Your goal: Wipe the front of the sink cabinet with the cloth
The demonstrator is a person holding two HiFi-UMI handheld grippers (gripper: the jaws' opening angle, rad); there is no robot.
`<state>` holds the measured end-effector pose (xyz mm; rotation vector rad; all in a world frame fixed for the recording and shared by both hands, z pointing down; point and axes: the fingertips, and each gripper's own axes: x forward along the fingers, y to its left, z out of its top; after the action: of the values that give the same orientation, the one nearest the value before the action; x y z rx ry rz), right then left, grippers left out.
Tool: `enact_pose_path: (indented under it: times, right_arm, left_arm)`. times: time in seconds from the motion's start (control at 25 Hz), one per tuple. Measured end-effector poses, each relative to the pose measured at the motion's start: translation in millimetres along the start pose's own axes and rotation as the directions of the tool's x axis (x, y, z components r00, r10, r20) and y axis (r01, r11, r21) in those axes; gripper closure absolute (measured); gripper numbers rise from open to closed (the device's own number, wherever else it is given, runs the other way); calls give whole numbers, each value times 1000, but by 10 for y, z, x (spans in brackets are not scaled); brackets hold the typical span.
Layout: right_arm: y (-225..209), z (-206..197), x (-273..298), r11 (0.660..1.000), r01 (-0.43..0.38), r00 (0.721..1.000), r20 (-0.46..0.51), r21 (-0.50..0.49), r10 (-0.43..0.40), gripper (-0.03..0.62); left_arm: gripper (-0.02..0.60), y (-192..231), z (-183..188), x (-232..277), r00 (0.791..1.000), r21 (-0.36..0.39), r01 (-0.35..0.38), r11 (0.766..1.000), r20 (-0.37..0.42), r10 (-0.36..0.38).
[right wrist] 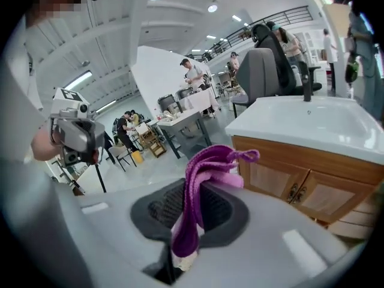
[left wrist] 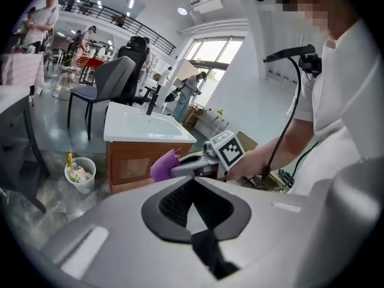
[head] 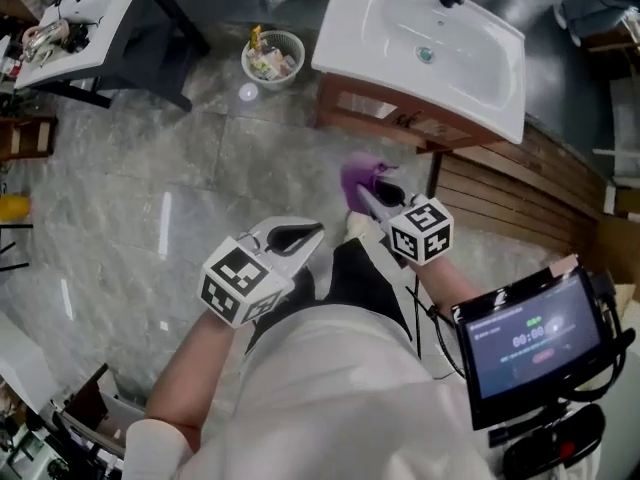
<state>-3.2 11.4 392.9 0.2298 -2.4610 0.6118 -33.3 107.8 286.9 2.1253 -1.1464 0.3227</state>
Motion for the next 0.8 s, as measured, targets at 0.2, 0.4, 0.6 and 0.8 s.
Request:
enact_pose_path:
  times: [0.2, 0.4, 0.6, 0.8]
  right_arm:
    - [325, 307, -645, 998, 58, 991, 118, 33, -62, 539]
    - [652, 471, -1136, 997, 78, 977, 201, 0, -76, 539]
    - [1027, 617, -1635, 990, 131, 956, 270, -44, -114, 539]
    - [1255, 601, -1901, 985, 152, 943, 310, -79, -120, 539]
  left_arm:
    - [574, -297, 167, -140, 998, 65, 54, 996, -32, -52]
    - [574, -593, 294, -182, 997, 85, 71, 994, -30, -69]
    - [574, -971, 380, -258, 990, 130, 141, 982, -46, -136]
    - [574, -1202, 350, -251, 985, 157, 169, 973, -48, -164]
